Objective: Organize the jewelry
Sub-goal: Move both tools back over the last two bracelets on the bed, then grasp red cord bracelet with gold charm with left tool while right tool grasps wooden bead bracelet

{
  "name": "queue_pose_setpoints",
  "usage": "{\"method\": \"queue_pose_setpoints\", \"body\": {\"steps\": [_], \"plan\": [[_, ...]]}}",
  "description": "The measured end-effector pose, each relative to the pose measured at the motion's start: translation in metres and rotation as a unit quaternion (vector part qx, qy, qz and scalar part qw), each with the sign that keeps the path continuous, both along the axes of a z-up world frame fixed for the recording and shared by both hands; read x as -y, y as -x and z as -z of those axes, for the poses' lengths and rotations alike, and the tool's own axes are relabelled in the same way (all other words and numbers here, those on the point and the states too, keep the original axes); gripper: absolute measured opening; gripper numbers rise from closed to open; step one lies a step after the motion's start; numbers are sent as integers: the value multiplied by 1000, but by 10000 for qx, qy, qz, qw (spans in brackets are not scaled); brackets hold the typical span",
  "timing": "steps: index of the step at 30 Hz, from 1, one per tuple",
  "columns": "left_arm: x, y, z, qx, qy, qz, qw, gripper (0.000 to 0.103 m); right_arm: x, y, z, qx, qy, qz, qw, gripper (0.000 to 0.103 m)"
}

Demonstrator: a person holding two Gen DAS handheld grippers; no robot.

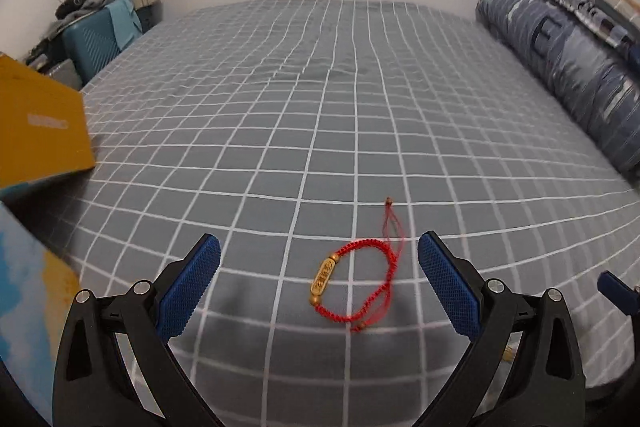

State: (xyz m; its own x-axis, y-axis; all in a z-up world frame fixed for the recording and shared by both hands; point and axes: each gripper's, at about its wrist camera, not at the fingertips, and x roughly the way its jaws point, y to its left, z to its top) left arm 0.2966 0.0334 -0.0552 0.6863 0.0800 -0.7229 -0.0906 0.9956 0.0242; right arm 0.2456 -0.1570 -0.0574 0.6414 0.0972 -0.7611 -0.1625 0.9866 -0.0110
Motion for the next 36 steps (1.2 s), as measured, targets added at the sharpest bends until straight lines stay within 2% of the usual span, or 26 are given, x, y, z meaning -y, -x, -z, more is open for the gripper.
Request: {"method": "queue_pose_setpoints", "body": {"steps": [5,9,22,24,26,27,30,35,36], "plan": [[-3,-20,32,-294,87,-70,9995,97,5,-13,20,-222,-108,65,9997,94],[-1,-24,53,-486,87,83,9987,97,5,-19,32,-371,-129,48,9992,94],[-9,-22,57,-555,397,104,9976,96,11,-19,42,-509,-277,80,9983,93],[-10,-21,56,-560,432,105,9974,87,12,-20,42,-519,-275,114,9982,89],[-9,-21,55,-599,341,50,9976,66,13,-21,42,-526,-261,150,9982,84],[-8,-21,56,-652,260,60,9975,65,13,-21,42,-522,-241,160,9982,80],[-5,-20,55,-685,280,170,9971,52,13,-22,40,-511,-176,181,9984,69],[-3,-18,52,-756,319,242,9963,24,11,-21,38,-494,-72,129,9987,51],[-3,-17,52,-761,325,274,9962,21,10,-21,38,-484,-61,114,9987,47]]}}
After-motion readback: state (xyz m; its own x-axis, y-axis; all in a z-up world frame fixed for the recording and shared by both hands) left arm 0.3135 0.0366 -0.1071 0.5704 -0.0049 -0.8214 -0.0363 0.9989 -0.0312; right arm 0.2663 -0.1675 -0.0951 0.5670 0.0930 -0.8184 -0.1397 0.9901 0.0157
